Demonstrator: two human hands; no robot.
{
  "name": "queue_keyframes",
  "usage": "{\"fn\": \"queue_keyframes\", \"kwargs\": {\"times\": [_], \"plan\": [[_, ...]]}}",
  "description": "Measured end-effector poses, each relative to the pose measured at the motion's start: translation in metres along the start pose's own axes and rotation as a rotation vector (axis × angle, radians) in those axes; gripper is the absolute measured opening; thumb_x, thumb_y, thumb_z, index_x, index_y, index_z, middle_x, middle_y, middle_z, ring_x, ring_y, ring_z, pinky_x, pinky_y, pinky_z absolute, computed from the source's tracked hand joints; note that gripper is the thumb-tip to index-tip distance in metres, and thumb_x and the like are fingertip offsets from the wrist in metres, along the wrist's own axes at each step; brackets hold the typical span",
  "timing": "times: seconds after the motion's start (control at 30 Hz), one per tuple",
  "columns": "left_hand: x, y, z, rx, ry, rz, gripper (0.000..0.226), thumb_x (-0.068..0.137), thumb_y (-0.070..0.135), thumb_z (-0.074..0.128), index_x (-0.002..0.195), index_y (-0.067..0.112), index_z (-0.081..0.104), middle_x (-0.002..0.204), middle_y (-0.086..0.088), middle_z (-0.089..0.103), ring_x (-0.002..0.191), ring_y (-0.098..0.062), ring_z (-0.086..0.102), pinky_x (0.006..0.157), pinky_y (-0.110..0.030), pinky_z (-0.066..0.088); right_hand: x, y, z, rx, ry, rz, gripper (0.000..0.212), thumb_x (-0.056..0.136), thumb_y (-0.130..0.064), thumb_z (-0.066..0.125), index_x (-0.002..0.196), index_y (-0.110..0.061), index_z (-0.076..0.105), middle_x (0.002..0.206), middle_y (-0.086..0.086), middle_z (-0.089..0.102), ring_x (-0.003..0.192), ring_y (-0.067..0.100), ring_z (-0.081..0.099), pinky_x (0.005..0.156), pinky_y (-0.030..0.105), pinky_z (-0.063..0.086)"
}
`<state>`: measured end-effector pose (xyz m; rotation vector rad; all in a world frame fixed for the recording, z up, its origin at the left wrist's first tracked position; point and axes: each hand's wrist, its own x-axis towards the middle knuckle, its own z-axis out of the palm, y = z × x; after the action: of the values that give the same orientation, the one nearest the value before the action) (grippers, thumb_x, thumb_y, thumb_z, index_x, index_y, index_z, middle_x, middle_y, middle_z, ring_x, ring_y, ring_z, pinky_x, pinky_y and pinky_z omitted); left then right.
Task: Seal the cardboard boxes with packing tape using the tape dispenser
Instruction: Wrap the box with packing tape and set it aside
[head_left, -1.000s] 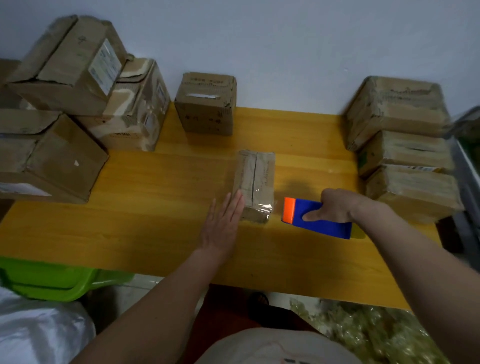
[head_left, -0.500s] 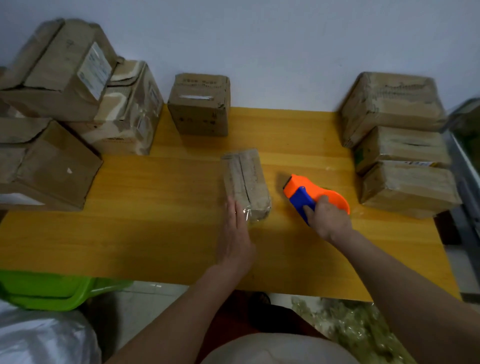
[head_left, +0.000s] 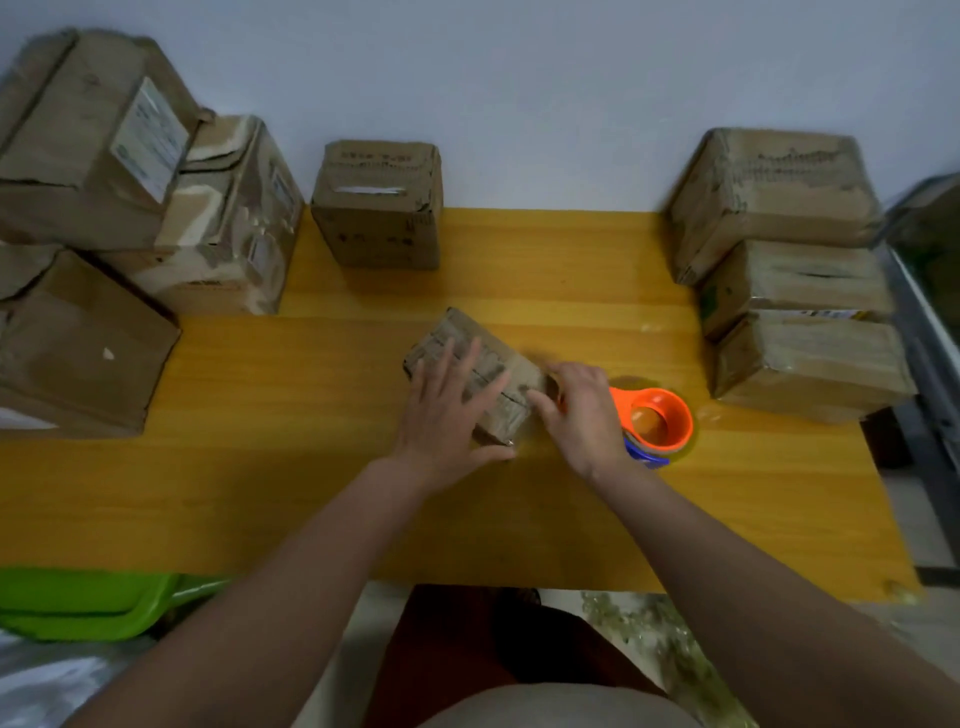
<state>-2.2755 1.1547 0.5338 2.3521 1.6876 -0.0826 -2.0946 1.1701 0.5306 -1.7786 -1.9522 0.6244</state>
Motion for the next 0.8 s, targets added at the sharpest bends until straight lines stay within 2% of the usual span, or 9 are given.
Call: {"fn": "queue_keyframes", "kwargs": {"times": [0.13,0.3,0.4,0.5,0.57,0.63,0.7,0.77,0.8], "plan": [[0.014,-0.009,0.010,-0.023,-0.045,-0.077,0.107,0.072,0.074,0.058,0.153,0.035,0.000,0.161,-0.004,-0.015,0.147,-0.025,-0.014,0.118,-0.045,-0.010,0.011,0.001,0.011,0.157,-0.034,0.188,0.042,0.081,-0.027,0.073,0.119,-0.013,0.064,0.110,0.010,0.067,0.106,0.029,0.055,0.092,0.039,0.043],[0.013,-0.007,0.019,-0.059,0.089,-0.161,0.122,0.062,0.081,0.061,0.154,0.022,0.006,0.162,0.000,0.002,0.147,-0.017,-0.002,0.118,-0.039,-0.009,0.031,0.009,0.019,0.443,-0.089,0.367,0.014,0.086,-0.018,0.068,0.093,-0.009,0.074,0.079,0.004,0.067,0.077,0.016,0.057,0.073,0.034,0.046],[0.008,0.001,0.021,-0.064,0.116,-0.271,0.127,0.057,0.086,0.058,0.153,0.019,0.009,0.160,-0.001,0.013,0.144,-0.020,0.011,0.117,-0.039,0.001,0.042,0.009,0.024,0.503,-0.074,0.370,0.031,0.093,-0.021,0.059,0.069,-0.004,0.070,0.068,0.013,0.064,0.068,0.014,0.051,0.065,0.036,0.045],[0.007,0.001,0.017,0.041,0.139,-0.342,0.131,0.051,0.094,0.051,0.151,0.020,0.012,0.146,-0.008,0.024,0.127,-0.027,0.025,0.107,-0.045,0.018,0.054,0.000,0.027,0.583,-0.193,0.299,0.039,0.095,-0.016,0.056,0.056,-0.014,0.057,0.059,0.005,0.053,0.060,0.013,0.043,0.059,0.031,0.036],[0.012,-0.011,0.015,0.113,0.143,-0.238,0.132,0.051,0.096,0.047,0.152,0.019,0.011,0.149,-0.010,0.018,0.133,-0.028,0.014,0.111,-0.050,0.012,0.061,-0.009,0.032,0.634,-0.330,0.275,0.039,0.097,-0.016,0.051,0.059,-0.010,0.056,0.066,0.006,0.053,0.064,0.015,0.043,0.062,0.031,0.035],[0.018,-0.025,0.012,0.150,0.072,-0.077,0.132,0.056,0.095,0.044,0.153,0.019,-0.003,0.160,-0.008,-0.005,0.145,-0.026,-0.010,0.114,-0.057,-0.005,0.068,-0.017,0.032,0.619,-0.422,0.306,0.039,0.101,-0.023,0.044,0.072,-0.004,0.063,0.083,0.012,0.060,0.080,0.018,0.051,0.073,0.028,0.039],[0.022,-0.032,0.013,0.113,-0.011,-0.056,0.127,0.061,0.093,0.040,0.152,0.021,-0.011,0.161,0.000,-0.011,0.147,-0.021,-0.014,0.113,-0.060,-0.011,0.072,-0.022,0.033,0.505,-0.268,0.313,0.038,0.103,-0.022,0.038,0.103,0.002,0.067,0.112,0.016,0.064,0.108,0.022,0.057,0.090,0.027,0.040],[0.023,-0.029,0.016,0.061,0.012,-0.138,0.121,0.063,0.092,0.037,0.152,0.021,-0.004,0.159,0.001,0.008,0.146,-0.021,0.002,0.113,-0.060,-0.010,0.068,-0.029,0.032,0.385,0.025,0.243,0.035,0.103,-0.016,0.035,0.121,0.004,0.058,0.125,0.019,0.059,0.119,0.028,0.053,0.099,0.031,0.036],[0.022,-0.026,0.018,0.046,0.039,-0.179,0.118,0.063,0.091,0.037,0.152,0.021,0.001,0.156,0.001,0.016,0.144,-0.022,0.008,0.114,-0.059,-0.010,0.063,-0.035,0.033,0.360,0.068,0.188,0.034,0.102,-0.013,0.036,0.123,0.003,0.057,0.126,0.019,0.059,0.119,0.029,0.052,0.100,0.032,0.035]]}}
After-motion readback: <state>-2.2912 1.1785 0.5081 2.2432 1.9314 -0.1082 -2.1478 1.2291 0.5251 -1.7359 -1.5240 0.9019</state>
